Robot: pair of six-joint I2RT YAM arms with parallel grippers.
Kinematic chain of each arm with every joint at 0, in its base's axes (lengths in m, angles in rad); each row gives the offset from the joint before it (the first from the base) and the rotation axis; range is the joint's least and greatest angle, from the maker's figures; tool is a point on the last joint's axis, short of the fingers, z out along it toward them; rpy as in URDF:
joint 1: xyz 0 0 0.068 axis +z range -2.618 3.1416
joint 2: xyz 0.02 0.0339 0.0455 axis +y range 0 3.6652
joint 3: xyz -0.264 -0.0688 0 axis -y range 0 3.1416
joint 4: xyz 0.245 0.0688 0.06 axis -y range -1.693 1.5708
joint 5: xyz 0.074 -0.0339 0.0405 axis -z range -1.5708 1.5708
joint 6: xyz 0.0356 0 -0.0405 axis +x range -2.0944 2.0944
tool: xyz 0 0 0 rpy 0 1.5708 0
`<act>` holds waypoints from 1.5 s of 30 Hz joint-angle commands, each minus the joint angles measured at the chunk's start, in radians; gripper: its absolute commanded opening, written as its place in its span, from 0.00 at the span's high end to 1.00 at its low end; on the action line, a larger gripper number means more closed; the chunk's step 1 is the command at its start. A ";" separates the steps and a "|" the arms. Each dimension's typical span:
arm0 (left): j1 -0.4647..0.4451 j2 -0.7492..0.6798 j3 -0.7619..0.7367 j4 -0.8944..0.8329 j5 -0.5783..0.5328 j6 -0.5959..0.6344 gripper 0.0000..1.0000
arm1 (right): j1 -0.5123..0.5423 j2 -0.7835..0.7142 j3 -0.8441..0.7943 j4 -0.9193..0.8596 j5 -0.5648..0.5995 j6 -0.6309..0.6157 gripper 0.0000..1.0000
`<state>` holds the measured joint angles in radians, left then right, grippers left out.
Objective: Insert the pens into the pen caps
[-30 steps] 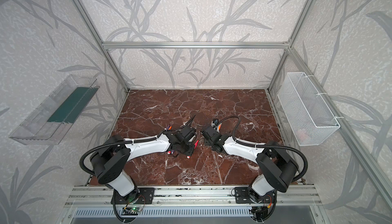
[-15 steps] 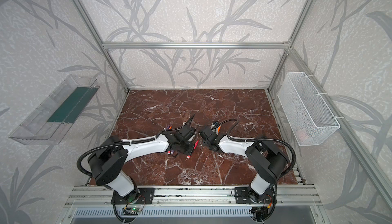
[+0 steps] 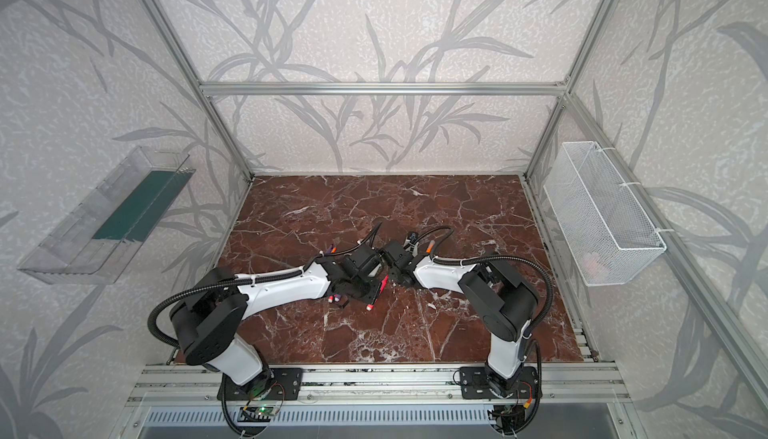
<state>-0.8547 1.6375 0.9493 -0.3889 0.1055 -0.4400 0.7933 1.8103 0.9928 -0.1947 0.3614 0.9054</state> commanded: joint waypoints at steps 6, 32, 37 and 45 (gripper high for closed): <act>0.000 -0.039 -0.015 -0.005 -0.028 0.005 0.72 | 0.001 0.036 0.123 -0.226 0.020 -0.158 0.69; 0.013 -0.138 -0.070 -0.019 -0.034 -0.039 0.67 | -0.047 0.118 0.190 -0.316 -0.074 -0.252 0.80; 0.010 -0.158 -0.080 -0.010 -0.017 -0.039 0.66 | -0.047 0.082 0.160 -0.313 -0.085 -0.249 0.76; 0.011 -0.150 -0.075 -0.008 -0.007 -0.038 0.66 | -0.048 0.089 0.147 -0.291 -0.108 -0.247 0.77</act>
<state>-0.8459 1.4960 0.8814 -0.3954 0.0891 -0.4732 0.7486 1.8935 1.1622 -0.4500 0.2790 0.6582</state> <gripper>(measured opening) 0.341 0.237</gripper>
